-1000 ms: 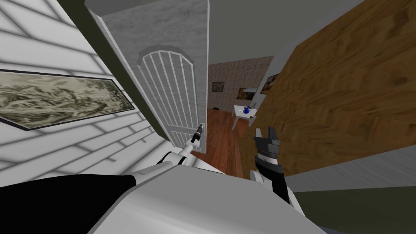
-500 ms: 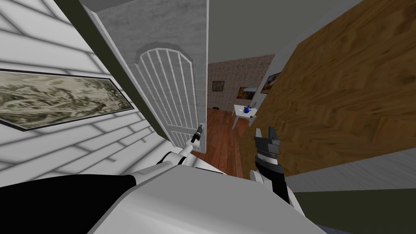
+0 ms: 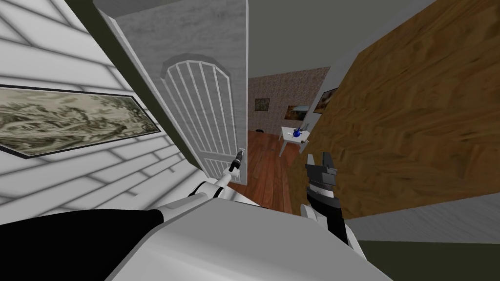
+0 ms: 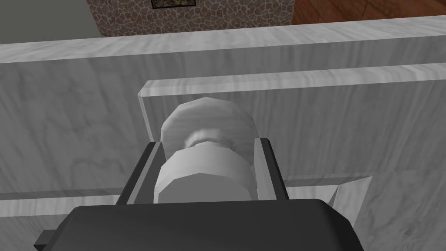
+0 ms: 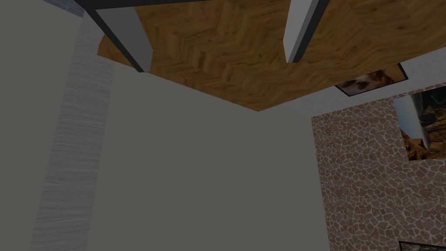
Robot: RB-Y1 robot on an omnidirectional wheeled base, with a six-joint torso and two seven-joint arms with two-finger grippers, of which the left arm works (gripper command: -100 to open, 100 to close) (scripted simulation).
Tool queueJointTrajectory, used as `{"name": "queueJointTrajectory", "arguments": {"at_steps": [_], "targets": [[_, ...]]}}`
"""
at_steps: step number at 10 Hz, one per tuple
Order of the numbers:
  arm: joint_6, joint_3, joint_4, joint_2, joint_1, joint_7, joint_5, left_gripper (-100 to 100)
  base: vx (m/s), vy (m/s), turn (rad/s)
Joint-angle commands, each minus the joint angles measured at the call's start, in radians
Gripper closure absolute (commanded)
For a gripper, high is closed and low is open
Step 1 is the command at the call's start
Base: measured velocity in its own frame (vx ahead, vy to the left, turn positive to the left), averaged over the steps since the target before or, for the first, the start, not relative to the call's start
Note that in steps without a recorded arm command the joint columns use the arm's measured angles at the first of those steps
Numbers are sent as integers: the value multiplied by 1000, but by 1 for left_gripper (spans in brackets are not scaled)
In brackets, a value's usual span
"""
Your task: Push the door open
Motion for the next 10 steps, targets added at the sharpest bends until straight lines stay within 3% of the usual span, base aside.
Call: {"name": "queueJointTrajectory", "arguments": {"at_steps": [1,7,10], "targets": [[11,1,-38,7,13,-1,-1,100,48,-26,-3],[14,45,-37,36,18,-14,17,100,143,-74,44],[16,81,-36,57,22,-25,32,100,187,-88,56]]}}
